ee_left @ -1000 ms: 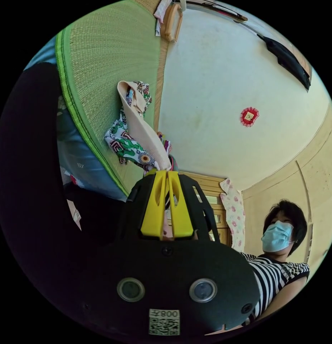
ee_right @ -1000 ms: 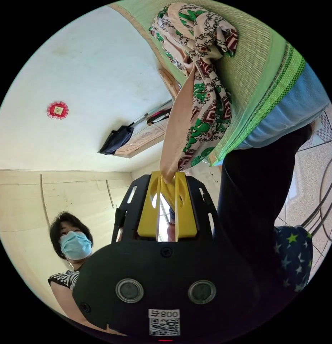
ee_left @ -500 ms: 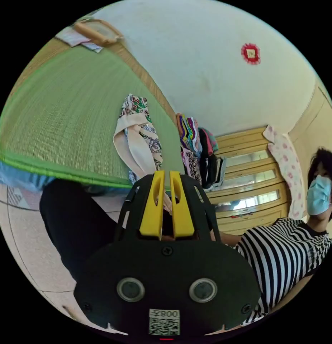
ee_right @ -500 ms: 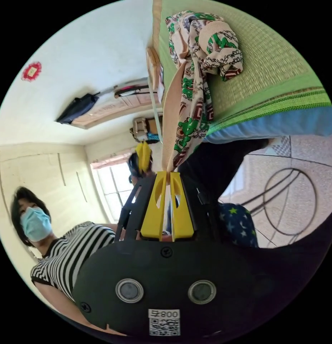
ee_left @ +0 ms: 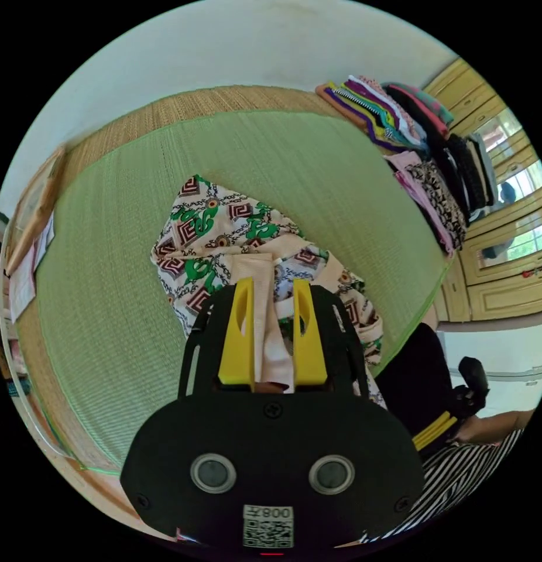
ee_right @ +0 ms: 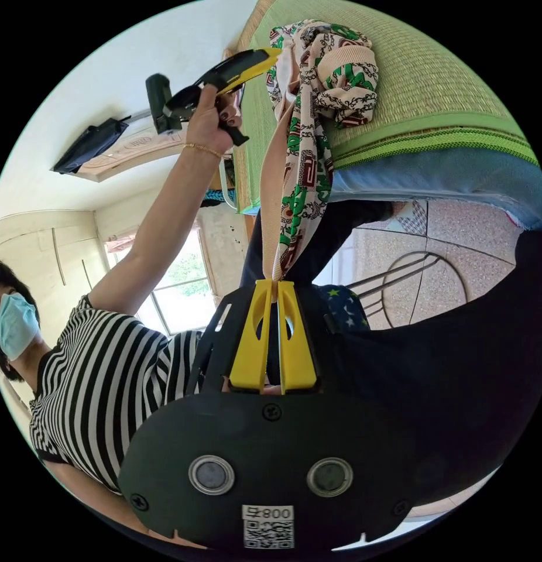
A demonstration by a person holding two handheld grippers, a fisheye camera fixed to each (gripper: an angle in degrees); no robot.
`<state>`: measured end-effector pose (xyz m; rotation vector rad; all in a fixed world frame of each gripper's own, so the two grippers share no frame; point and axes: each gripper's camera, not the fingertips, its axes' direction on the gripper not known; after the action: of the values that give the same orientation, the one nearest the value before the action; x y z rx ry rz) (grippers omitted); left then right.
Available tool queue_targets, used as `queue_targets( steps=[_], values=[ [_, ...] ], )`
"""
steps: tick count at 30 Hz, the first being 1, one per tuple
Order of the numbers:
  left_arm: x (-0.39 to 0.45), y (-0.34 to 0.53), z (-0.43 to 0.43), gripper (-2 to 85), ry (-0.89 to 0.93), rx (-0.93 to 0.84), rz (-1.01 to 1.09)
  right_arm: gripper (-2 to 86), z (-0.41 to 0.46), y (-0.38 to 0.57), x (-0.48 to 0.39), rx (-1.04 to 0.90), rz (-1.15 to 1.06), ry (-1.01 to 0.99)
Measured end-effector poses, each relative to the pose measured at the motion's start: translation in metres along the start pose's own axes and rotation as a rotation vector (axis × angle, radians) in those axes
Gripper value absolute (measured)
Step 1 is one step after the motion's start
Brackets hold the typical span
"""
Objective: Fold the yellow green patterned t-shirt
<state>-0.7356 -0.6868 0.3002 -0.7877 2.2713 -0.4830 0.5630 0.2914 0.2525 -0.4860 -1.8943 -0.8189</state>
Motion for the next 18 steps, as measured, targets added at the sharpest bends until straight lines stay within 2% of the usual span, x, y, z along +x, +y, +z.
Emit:
queue_targets(
  steps=[4,11,18],
  values=[
    [0.024,-0.029,0.019,2.3,-0.135,-0.075,-0.031,1.6,0.017,0.003,-0.01,-0.018,-0.002,-0.018],
    [0.031,-0.042,-0.001,1.0,-0.006,0.001,-0.113,1.6,0.036,0.017,-0.027,-0.014,0.008,-0.013],
    [0.065,-0.074,-0.005,5.4,0.042,-0.013,-0.045,1.6,0.062,0.027,-0.05,-0.006,0.02,-0.008]
  ],
)
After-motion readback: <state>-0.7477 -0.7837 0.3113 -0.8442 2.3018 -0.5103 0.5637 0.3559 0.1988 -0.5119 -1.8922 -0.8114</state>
